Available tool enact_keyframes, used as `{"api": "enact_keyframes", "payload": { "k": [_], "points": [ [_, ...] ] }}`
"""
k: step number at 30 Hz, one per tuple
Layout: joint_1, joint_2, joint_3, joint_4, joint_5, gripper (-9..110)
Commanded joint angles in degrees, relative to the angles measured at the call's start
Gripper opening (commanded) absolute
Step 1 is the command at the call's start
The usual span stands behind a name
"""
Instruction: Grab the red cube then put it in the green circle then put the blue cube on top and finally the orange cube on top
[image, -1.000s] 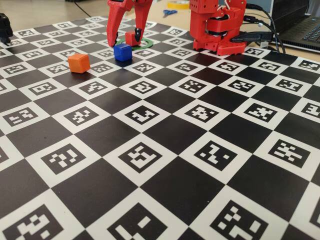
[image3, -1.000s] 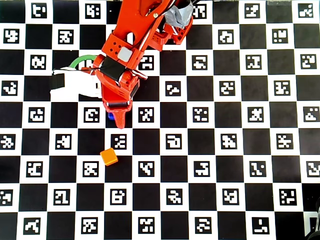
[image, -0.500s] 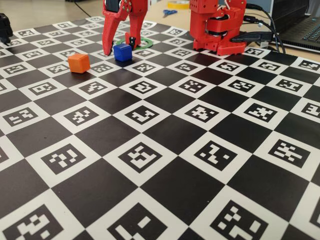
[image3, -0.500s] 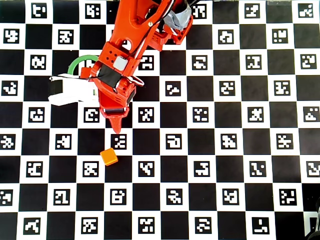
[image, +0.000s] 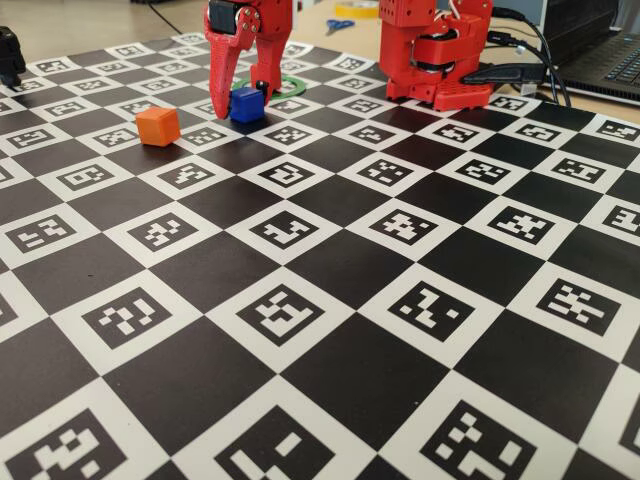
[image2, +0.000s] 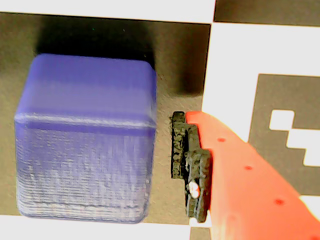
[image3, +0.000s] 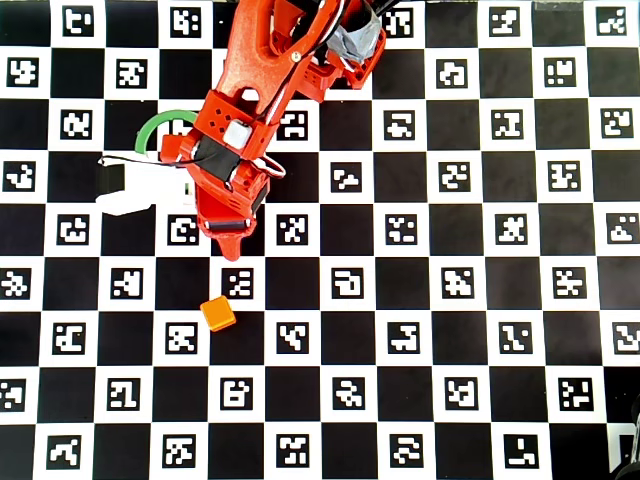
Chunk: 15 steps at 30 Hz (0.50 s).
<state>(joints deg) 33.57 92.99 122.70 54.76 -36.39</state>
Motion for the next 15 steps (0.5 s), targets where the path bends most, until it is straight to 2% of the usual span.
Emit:
{"api": "enact_keyframes", "payload": {
  "k": [1,15],
  "points": [
    [0.70,1.23,-1.32,-0.79,0.79,25],
    [1.32,2.90,-0.26,-2.20,2.81,17]
  ]
}}
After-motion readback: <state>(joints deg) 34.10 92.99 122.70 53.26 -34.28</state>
